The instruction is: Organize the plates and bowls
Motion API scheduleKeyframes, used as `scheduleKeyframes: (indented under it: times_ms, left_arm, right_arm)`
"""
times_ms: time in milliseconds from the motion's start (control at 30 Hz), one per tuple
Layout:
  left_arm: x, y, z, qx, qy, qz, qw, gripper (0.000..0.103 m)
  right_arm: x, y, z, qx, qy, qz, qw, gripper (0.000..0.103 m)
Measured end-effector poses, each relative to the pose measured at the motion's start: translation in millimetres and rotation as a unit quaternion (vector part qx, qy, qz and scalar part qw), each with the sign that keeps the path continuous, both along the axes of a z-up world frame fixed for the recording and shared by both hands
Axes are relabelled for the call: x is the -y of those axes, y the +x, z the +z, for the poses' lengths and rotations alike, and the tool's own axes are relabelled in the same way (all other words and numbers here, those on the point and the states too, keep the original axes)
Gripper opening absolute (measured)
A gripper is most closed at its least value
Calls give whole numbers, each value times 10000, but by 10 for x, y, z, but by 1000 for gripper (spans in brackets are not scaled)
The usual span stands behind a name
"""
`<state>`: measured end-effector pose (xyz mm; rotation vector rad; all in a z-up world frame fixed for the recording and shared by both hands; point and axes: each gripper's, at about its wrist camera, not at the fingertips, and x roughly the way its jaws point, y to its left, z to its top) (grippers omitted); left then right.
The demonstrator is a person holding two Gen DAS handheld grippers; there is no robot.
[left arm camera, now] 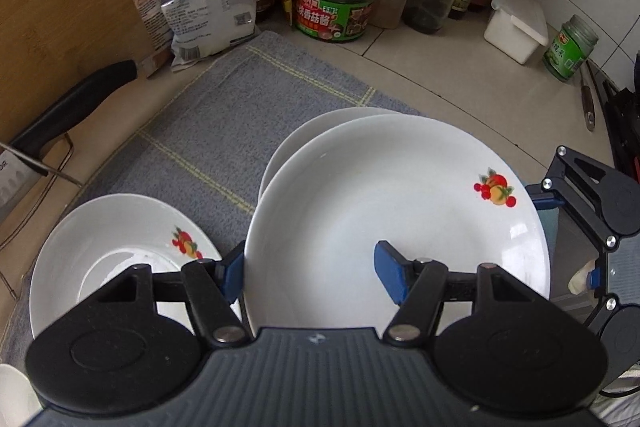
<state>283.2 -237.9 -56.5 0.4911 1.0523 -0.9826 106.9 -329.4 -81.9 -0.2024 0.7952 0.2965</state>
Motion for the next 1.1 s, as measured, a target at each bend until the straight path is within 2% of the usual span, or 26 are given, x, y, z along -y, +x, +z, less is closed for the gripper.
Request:
scheduleKeyframes:
  times_ms: [633,1100]
  left_arm:
    - [442,254,-122,7,-12,-348,9994,65]
    - [472,290,-187,43,150,-365,9992,66]
  right_arm:
    - [304,225,-102,-46,-13,-367,9993,103]
    - [343,254,-177,-141,162,-392,9990,103]
